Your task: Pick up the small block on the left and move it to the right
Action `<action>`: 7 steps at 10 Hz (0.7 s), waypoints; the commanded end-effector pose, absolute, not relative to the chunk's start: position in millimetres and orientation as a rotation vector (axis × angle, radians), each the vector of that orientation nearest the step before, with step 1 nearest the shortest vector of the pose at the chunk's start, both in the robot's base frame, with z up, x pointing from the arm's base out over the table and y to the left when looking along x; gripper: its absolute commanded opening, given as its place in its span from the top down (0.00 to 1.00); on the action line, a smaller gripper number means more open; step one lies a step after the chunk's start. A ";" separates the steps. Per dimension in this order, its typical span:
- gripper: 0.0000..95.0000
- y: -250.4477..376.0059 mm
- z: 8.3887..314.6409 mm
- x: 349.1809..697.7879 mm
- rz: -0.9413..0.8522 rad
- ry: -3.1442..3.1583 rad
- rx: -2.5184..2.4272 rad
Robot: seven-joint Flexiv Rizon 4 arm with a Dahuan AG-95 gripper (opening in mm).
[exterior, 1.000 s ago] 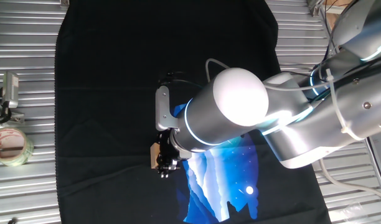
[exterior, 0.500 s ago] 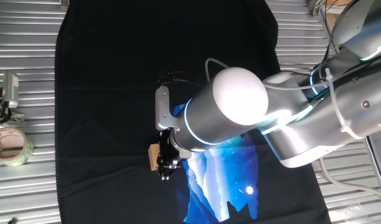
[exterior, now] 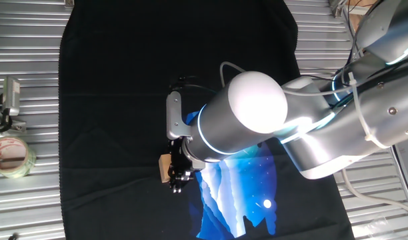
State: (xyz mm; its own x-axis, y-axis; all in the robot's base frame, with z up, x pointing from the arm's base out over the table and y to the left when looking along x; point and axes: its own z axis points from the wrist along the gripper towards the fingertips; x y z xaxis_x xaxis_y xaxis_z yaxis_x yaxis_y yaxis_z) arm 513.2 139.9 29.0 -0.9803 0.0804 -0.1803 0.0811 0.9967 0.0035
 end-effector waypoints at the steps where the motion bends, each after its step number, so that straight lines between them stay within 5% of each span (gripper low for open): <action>1: 0.20 140.5 28.4 513.4 -0.002 2.959 0.118; 7: 0.20 141.9 53.9 515.8 0.008 2.987 0.127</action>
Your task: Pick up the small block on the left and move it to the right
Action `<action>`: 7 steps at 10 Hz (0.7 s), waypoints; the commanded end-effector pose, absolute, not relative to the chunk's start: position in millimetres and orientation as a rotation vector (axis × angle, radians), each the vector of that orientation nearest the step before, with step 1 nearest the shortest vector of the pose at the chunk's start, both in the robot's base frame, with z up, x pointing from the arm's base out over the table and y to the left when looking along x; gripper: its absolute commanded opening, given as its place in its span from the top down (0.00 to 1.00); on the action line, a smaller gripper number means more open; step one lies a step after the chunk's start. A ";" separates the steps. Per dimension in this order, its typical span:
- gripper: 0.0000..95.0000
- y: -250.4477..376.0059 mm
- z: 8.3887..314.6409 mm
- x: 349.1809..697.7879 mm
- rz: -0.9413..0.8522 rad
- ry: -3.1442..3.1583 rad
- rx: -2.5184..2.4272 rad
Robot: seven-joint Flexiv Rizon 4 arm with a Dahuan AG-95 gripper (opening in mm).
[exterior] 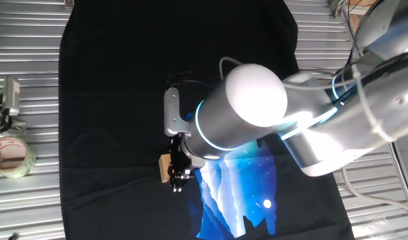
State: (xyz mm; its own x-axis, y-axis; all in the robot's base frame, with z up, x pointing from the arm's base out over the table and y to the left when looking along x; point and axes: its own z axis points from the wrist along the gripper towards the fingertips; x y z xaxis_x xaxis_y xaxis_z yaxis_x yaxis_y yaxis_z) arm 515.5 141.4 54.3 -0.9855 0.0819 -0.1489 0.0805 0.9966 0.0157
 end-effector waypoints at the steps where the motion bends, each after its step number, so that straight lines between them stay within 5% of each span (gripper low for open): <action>1: 0.20 142.4 57.3 516.3 0.008 2.985 0.131; 5: 0.20 145.6 80.9 516.7 0.012 2.992 0.139; 6: 0.40 143.5 89.1 514.5 0.036 2.993 0.135; 7: 0.40 141.4 93.9 512.6 0.038 2.995 0.127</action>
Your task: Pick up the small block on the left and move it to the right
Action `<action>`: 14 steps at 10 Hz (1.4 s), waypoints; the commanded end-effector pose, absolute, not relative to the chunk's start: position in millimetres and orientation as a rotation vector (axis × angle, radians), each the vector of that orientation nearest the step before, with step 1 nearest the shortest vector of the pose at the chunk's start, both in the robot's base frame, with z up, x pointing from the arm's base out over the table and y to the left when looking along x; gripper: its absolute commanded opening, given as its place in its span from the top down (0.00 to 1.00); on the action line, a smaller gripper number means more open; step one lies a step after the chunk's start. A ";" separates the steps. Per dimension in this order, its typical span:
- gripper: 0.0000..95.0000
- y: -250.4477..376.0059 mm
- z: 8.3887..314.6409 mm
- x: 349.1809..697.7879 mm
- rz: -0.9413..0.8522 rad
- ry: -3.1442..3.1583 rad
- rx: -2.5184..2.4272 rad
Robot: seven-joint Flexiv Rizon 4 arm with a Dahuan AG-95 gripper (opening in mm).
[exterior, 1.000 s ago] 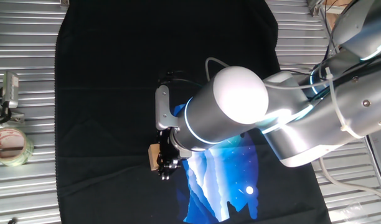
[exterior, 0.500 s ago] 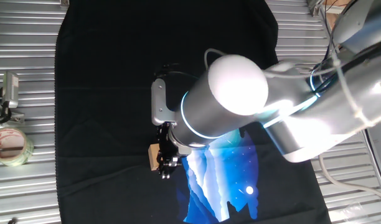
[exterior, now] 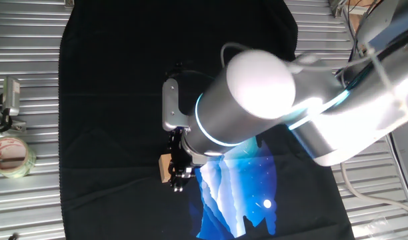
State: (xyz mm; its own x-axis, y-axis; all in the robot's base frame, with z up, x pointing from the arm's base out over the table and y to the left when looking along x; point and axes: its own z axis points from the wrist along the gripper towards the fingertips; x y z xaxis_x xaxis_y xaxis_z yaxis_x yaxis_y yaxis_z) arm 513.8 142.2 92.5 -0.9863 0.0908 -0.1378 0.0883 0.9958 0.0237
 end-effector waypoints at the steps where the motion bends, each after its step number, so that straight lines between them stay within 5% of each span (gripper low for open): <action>1: 0.40 139.7 98.1 510.8 0.041 2.997 0.123; 14: 0.40 133.5 110.0 507.5 0.080 3.022 0.073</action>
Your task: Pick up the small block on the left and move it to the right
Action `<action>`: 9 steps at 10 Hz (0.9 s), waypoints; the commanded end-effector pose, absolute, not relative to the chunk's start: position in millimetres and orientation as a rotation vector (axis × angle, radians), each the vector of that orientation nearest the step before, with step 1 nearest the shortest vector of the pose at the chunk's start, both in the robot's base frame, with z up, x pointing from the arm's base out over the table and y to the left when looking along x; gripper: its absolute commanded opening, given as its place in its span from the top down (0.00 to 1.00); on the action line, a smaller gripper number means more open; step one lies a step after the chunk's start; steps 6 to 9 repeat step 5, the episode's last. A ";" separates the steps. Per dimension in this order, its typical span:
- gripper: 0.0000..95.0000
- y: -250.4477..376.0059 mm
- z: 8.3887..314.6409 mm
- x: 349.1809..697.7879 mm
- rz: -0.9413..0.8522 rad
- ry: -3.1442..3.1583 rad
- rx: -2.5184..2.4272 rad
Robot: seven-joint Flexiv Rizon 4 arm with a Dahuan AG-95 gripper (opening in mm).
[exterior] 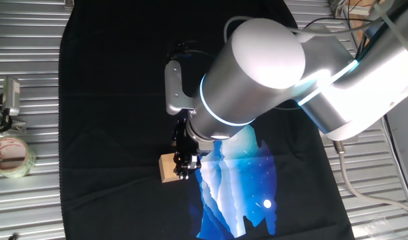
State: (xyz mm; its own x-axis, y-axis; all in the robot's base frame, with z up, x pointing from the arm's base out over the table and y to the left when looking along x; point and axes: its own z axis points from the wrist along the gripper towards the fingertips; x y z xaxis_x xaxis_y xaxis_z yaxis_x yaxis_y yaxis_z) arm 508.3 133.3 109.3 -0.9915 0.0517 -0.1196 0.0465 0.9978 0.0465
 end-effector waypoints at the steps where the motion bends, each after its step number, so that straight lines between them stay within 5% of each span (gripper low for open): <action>1: 0.40 133.5 110.0 507.5 0.084 3.025 0.072; 9: 0.40 133.5 110.0 507.5 0.097 3.019 0.079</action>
